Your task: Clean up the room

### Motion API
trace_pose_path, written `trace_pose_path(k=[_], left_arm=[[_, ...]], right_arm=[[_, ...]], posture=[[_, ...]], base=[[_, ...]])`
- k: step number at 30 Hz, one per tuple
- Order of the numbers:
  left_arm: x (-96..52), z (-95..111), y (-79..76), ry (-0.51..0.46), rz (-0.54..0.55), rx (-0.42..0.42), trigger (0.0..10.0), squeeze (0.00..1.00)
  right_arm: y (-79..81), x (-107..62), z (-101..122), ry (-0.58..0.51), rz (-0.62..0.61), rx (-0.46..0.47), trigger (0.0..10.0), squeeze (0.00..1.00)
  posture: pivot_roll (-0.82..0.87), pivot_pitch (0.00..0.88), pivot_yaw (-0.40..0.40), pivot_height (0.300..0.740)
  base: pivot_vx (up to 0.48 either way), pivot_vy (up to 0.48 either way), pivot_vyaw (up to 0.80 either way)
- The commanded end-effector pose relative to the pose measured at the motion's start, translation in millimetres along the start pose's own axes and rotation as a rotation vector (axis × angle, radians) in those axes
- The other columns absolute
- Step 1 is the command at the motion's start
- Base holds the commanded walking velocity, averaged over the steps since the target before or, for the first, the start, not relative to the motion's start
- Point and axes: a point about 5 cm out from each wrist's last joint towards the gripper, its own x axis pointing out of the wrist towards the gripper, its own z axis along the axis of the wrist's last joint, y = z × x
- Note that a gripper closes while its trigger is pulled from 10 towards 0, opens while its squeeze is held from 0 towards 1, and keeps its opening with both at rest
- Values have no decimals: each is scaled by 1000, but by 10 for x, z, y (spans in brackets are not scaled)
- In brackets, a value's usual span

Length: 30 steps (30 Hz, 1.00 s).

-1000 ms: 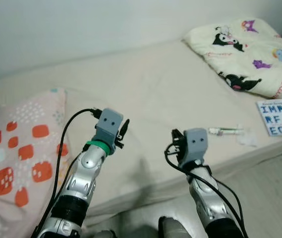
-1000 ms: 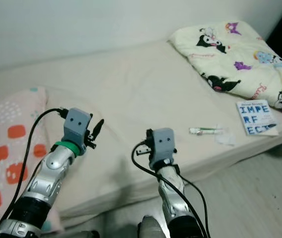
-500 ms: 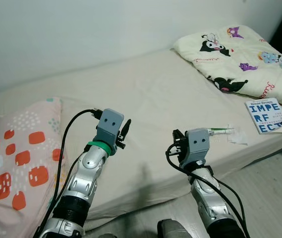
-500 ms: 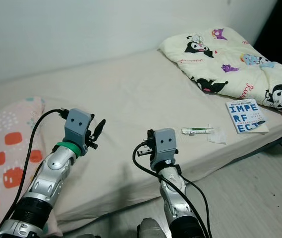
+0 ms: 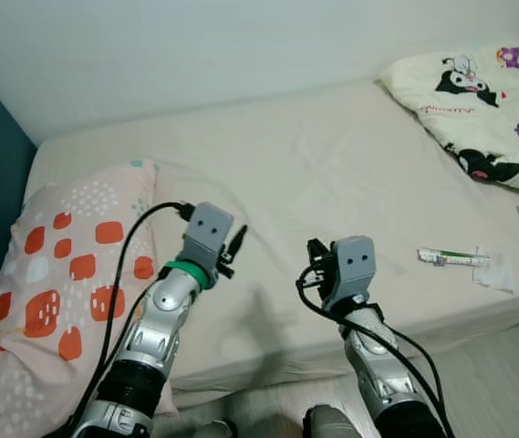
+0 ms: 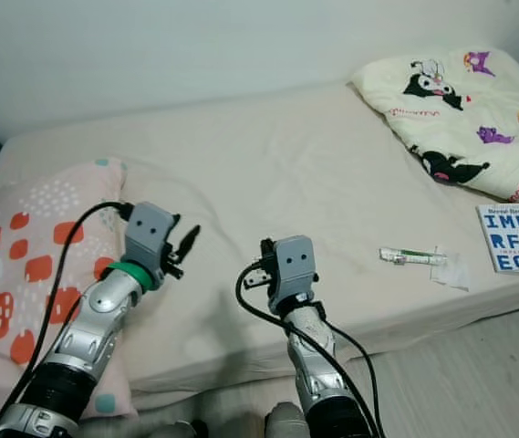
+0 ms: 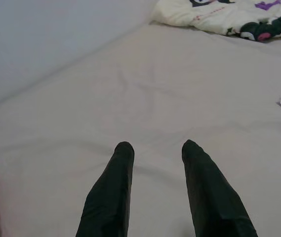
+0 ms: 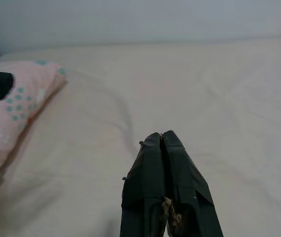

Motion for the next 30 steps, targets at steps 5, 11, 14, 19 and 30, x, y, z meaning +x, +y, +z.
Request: trace_pose_path(k=[5, 11, 14, 19, 30], left_arm=[[-12, -41, -1, 3, -2, 10, 10000, 0], [-15, -41, -1, -1, 1, 7, 10000, 0], [-15, -42, -2, 0, -1, 4, 10000, 0], [-12, -46, -4, 2, -2, 0, 10000, 0], [-10, -59, 5, 6, 4, -2, 10000, 0]], right_arm=[[-20, -43, -56, 23, -17, 14, 10000, 0], [-21, -49, -62, 27, -15, 10, 10000, 0], [-25, -50, -61, 27, -16, 9, 10000, 0], [-35, -52, -66, 29, -18, 9, 10000, 0], [-38, -55, -72, 34, -20, 11, 10000, 0]], posture=[[-57, 29, 72, 740], [-57, 31, 71, 740], [-58, 31, 70, 740], [-59, 30, 69, 740], [-59, 31, 68, 740]], base=[[0, -243, 0], [0, -472, 0], [0, -470, 0], [0, -472, 0], [0, -438, 0]])
